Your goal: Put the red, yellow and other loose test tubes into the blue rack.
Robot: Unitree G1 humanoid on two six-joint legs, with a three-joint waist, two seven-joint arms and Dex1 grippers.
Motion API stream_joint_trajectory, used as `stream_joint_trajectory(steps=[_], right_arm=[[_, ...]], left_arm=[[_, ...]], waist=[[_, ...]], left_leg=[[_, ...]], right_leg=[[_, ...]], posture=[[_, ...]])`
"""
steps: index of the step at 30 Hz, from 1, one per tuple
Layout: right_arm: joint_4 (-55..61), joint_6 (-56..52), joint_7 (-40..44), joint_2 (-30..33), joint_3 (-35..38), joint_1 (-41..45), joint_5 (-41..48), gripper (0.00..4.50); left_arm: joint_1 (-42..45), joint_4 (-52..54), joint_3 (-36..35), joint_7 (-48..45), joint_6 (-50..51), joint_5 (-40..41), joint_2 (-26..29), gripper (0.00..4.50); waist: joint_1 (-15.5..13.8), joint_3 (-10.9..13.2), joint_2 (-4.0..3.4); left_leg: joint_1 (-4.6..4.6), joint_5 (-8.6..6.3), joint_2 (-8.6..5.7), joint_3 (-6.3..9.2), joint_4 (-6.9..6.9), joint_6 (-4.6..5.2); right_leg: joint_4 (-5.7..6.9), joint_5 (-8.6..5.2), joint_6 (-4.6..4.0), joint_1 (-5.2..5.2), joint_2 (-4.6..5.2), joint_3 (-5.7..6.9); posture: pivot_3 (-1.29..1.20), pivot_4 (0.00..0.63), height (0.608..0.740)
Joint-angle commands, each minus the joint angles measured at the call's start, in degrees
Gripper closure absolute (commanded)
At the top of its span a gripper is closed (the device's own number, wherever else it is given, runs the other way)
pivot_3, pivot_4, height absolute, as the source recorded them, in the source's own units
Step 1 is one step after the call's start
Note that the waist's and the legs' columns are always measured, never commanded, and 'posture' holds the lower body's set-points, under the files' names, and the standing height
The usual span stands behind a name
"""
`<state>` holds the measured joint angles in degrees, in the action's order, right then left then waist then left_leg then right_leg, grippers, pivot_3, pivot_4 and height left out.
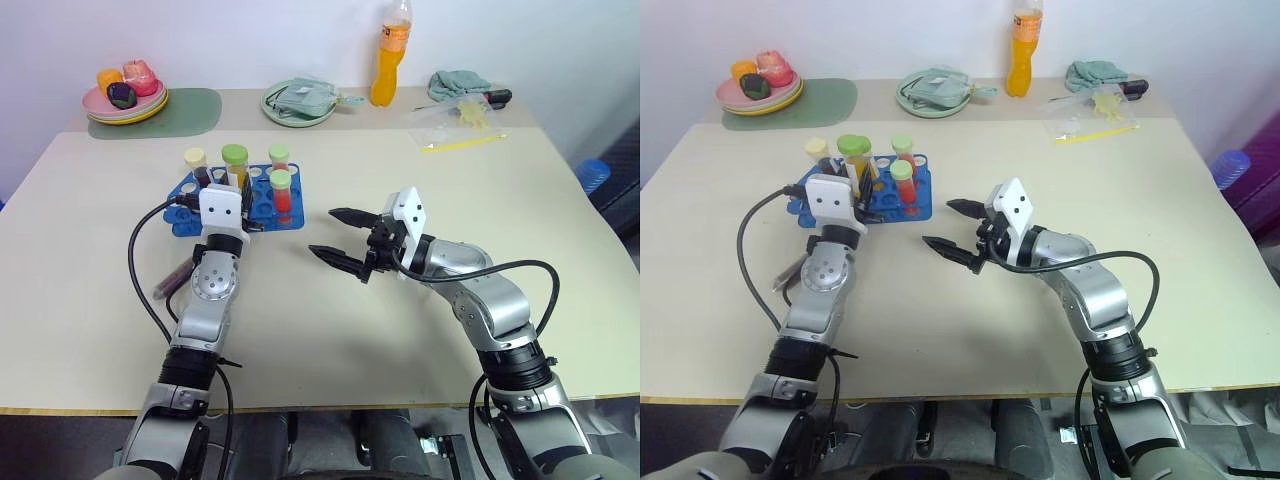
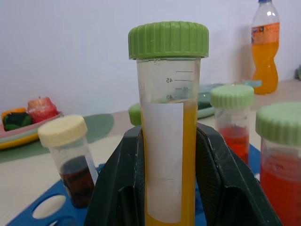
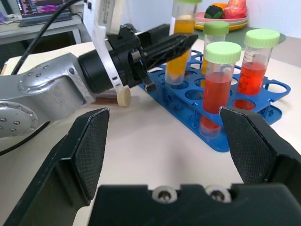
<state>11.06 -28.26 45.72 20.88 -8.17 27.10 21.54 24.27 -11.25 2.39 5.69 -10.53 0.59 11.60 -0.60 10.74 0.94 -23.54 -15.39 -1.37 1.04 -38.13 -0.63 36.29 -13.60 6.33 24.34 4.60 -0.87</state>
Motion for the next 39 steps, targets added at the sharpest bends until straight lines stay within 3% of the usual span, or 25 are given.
stream_joint_trajectory(steps=[1, 29, 33, 36, 39], right_arm=[[1.4, 1.1, 0.3, -0.2, 0.4, 0.8, 0.7, 0.34], [2.9, 0.9, 0.1, 0.0, -0.7, 0.4, 0.5, 0.34], [3.0, 0.9, 0.2, 0.0, -0.7, 0.4, 0.5, 0.34], [3.6, 0.8, 0.3, 0.2, -0.9, 0.3, 0.5, 0.34], [4.3, 0.5, 0.4, 0.7, -0.5, 0.5, 0.9, 0.34]], left_arm=[[-0.5, 0.6, -1.7, -0.4, -0.6, -0.5, -0.9, 3.36], [2.1, -9.0, -5.1, -4.8, -7.6, 0.0, -4.7, 3.36], [1.8, -8.6, -5.6, -5.1, -7.5, 0.5, -5.0, 1.66], [-0.9, 0.8, -6.7, -6.2, -2.5, 2.0, -3.6, 0.17], [-5.7, 16.2, -8.2, -8.8, 9.8, 4.3, 0.2, 0.17]], waist=[[0.0, 0.0, 0.0], [0.0, 0.0, 0.0], [0.0, 0.0, 0.0], [0.1, 0.0, 0.0], [0.6, 0.0, 0.0]], left_leg=[[0.0, 0.0, 0.0, 0.0, 0.0, 0.0], [0.01, 0.0, 0.0, 0.01, -0.01, 0.0], [0.01, 0.0, 0.0, 0.01, -0.01, 0.0], [0.01, 0.0, 0.01, 0.02, 0.0, 0.0], [0.01, 0.0, 0.18, 0.03, 0.01, 0.0]], right_leg=[[0.0, 0.0, 0.0, 0.0, 0.0, 0.0], [0.01, 0.0, 0.0, -0.01, 0.0, 0.01], [0.01, 0.0, 0.0, -0.01, 0.0, 0.01], [0.0, 0.0, 0.0, -0.01, -0.01, 0.01], [0.01, 0.0, 0.0, 0.02, -0.03, 0.0]], posture=[[0.0, 0.15, 0.729], [0.0, 0.15, 0.729], [0.0, 0.15, 0.729], [0.0, 0.15, 0.729], [0.0, 0.15, 0.729]])
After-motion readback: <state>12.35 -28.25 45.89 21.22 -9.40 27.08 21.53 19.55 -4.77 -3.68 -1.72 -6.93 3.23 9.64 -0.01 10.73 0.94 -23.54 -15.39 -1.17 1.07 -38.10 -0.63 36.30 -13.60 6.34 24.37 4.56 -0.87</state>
